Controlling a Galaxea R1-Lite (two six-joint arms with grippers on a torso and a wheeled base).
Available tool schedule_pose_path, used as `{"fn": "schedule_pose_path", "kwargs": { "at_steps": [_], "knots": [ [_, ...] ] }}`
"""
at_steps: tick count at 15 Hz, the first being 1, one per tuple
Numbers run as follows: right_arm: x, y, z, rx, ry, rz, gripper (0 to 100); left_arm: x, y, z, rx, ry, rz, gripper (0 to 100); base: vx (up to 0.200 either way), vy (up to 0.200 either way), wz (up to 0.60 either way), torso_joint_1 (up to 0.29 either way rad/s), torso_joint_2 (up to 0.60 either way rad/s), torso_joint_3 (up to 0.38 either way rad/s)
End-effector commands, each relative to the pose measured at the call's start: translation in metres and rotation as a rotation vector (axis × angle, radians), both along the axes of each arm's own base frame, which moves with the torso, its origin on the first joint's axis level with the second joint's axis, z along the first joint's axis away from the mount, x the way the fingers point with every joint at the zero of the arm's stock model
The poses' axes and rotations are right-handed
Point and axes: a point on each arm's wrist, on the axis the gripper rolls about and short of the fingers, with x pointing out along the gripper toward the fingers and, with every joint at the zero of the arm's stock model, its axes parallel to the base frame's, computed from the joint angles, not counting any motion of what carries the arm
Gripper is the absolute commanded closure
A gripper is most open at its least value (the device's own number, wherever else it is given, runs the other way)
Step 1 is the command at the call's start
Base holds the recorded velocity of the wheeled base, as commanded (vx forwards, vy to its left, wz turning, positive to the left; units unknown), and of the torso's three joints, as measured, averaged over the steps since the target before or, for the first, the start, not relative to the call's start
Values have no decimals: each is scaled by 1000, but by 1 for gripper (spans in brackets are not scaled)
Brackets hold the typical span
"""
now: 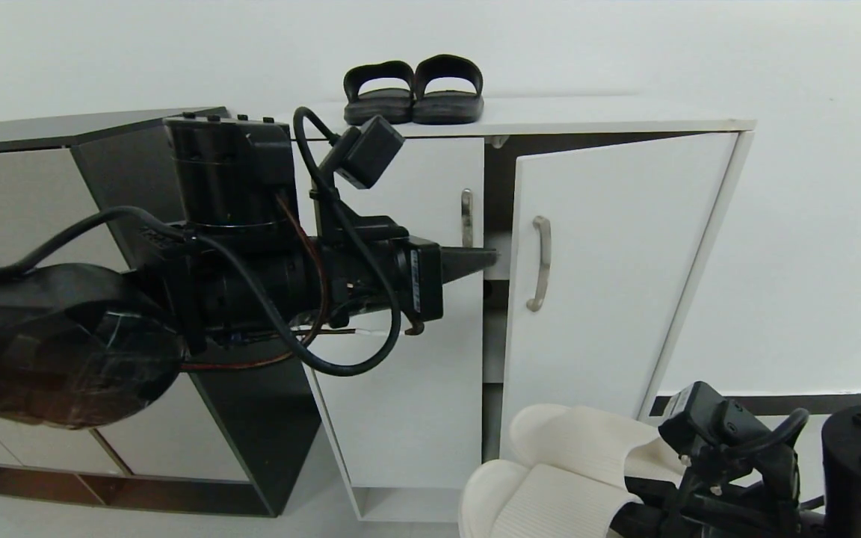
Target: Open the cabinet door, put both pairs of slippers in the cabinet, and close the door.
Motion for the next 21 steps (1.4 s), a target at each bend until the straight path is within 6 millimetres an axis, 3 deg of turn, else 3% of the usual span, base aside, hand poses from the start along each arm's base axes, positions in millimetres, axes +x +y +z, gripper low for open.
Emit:
{"fn": "schedule_pose_path", "kwargs": {
  "at_steps": [1, 6, 13, 21],
  "knots": [
    [-1, 0, 0, 1, -1, 2, 100, 5, 3, 1, -4, -2, 17, 100, 0, 0, 0, 0, 0, 0],
    [-2, -1, 1, 2, -2, 2, 100, 40, -2, 0, -21, 13, 64, 100, 0, 0, 0, 0, 0, 0],
    [-1, -1, 0, -2, 1, 1, 100, 92, -32, -8, -67, 35, 69, 100, 0, 0, 0, 0, 0, 0],
    [-2, -2, -2, -41, 28, 0, 100, 114, -48, -26, -75, 68, 65, 100, 0, 0, 0, 0, 0, 0]
  ]
}}
